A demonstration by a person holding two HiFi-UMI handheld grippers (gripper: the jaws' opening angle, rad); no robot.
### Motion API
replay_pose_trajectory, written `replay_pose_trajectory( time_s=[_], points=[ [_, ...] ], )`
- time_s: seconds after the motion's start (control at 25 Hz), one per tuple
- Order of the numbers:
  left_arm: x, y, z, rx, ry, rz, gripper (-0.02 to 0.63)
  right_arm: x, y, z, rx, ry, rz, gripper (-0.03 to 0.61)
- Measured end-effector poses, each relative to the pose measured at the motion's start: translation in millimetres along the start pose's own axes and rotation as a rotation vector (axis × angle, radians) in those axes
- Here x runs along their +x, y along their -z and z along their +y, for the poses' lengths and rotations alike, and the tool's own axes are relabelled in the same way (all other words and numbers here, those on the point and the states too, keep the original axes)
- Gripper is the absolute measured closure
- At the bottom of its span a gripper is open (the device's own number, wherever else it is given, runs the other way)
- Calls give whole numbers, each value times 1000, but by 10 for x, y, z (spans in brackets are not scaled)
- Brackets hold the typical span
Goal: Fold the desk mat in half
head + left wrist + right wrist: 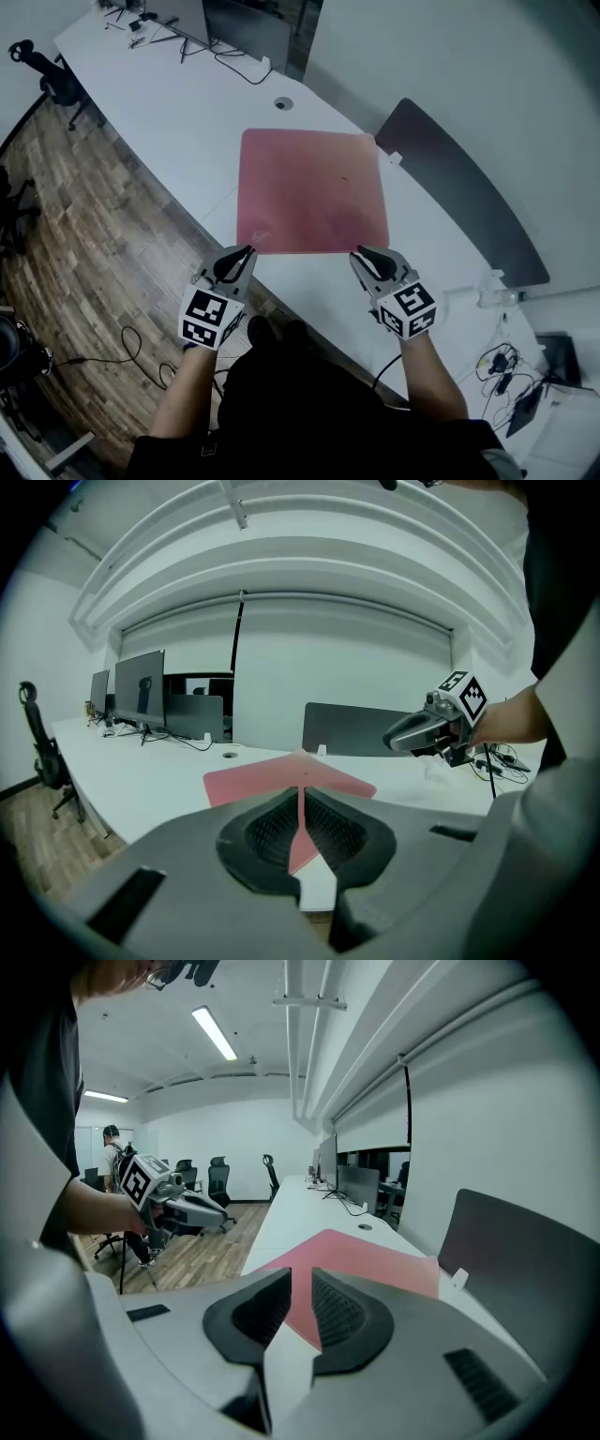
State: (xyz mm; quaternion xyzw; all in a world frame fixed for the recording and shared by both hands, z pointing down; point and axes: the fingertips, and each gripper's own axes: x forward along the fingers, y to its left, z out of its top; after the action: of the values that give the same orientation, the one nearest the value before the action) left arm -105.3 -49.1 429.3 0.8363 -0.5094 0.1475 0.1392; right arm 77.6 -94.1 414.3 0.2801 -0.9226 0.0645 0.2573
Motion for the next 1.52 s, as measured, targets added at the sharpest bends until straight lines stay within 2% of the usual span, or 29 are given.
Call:
replay_pose_trajectory(
  time_s=[0.28, 0.4, 0.52, 0.72, 0.88, 1.08, 1.2, 1.4, 1.52],
  points=[
    [-24, 112, 124, 35, 37, 38, 607, 134, 49, 87, -18, 27, 37, 505],
    [83, 157, 35, 52, 71, 76, 603, 156, 153, 62, -16, 27, 52, 497],
    [250, 159, -70, 59, 98, 95, 571, 187, 288, -21, -4, 18, 73, 491],
    [483, 160, -156, 53, 92, 131, 557, 223, 471, -205, -6, -4, 96, 480],
    [680, 264, -180, 64, 88, 181, 518, 304, 667, -333, -8, -36, 122, 469],
    [909, 563, -196, 122, 107, 268, 459, 501, 891, -422, -39, -81, 173, 451],
    [1092, 782, -195, 149, 144, 299, 431, 677, 1014, -458, -64, -117, 199, 423],
    [1370, 1097, -144, 201, 157, 382, 370, 916, 1315, -534, -115, -156, 270, 376],
    [1493, 1225, -145, 199, 164, 407, 350, 1010, 1477, -567, -171, -177, 317, 370]
  ],
)
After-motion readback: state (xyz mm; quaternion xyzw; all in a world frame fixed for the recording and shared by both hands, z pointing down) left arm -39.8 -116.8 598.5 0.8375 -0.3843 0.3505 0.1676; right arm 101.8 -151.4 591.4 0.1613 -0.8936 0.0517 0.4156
